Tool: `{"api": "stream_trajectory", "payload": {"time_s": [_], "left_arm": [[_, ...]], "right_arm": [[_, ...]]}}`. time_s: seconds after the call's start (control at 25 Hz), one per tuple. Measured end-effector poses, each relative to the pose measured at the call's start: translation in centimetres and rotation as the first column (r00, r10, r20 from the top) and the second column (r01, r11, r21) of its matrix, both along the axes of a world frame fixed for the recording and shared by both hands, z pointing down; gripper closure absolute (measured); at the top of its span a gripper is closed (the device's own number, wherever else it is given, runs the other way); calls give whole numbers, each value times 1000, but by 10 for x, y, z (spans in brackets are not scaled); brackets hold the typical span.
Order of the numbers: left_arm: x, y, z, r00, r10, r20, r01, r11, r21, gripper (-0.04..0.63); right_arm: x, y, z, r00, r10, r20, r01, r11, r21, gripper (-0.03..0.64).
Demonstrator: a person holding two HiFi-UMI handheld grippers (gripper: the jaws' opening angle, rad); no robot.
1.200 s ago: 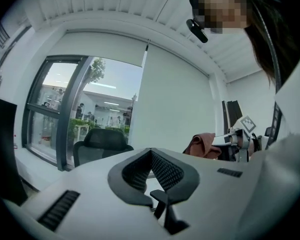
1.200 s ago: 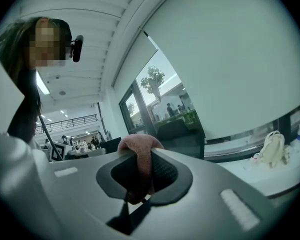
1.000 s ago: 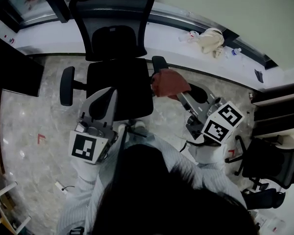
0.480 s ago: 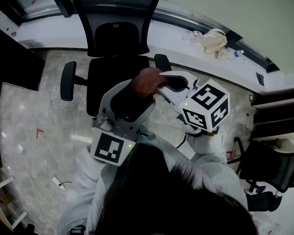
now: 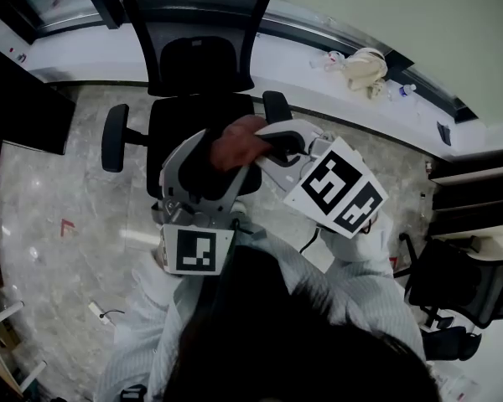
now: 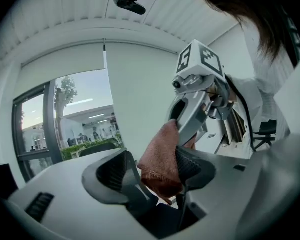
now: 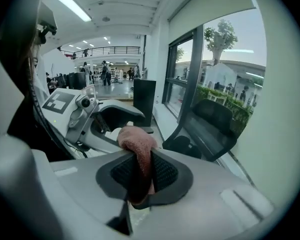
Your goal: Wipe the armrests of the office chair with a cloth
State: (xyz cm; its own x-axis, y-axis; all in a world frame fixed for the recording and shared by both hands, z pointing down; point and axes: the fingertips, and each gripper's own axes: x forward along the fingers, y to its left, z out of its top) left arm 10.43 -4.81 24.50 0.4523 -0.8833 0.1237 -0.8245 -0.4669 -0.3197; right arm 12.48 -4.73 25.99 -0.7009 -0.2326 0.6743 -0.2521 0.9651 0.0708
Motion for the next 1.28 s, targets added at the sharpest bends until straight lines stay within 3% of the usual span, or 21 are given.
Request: {"api": "stream_trajectory", "payload": {"time_s": [0.16, 0.36, 0.56, 0.88, 1.04, 1.24, 1.28], "left_arm": [[-15, 1, -11, 999, -20, -27, 21, 999, 44, 319], [-9, 10, -8, 996, 49, -79, -49, 999, 13, 522], [-5, 11, -8, 997, 66, -31, -65, 997, 39, 522], [-16, 5, -9, 992, 71, -103, -75, 996, -39, 565], [-33, 2, -2, 982, -24, -188, 2, 993, -117, 565], [-75, 3, -2, 954, -171, -246, 136, 979, -151, 565], [-86, 5, -3, 945, -202, -256, 166, 974, -155, 565]], "right_arm": [[4, 13, 4, 999, -43, -22, 43, 999, -12, 578], [-3, 22, 5, 994, -82, 71, 88, 993, -83, 578], [-8, 27, 7, 990, -124, 72, 131, 986, -101, 578], [-10, 10, 7, 986, -69, 150, 76, 996, -38, 565], [-6, 7, -6, 945, -24, 325, 38, 999, -37, 491], [25, -7, -20, 881, 62, 469, -59, 998, -22, 493], [30, -10, -22, 868, 68, 493, -75, 997, -5, 524]]}}
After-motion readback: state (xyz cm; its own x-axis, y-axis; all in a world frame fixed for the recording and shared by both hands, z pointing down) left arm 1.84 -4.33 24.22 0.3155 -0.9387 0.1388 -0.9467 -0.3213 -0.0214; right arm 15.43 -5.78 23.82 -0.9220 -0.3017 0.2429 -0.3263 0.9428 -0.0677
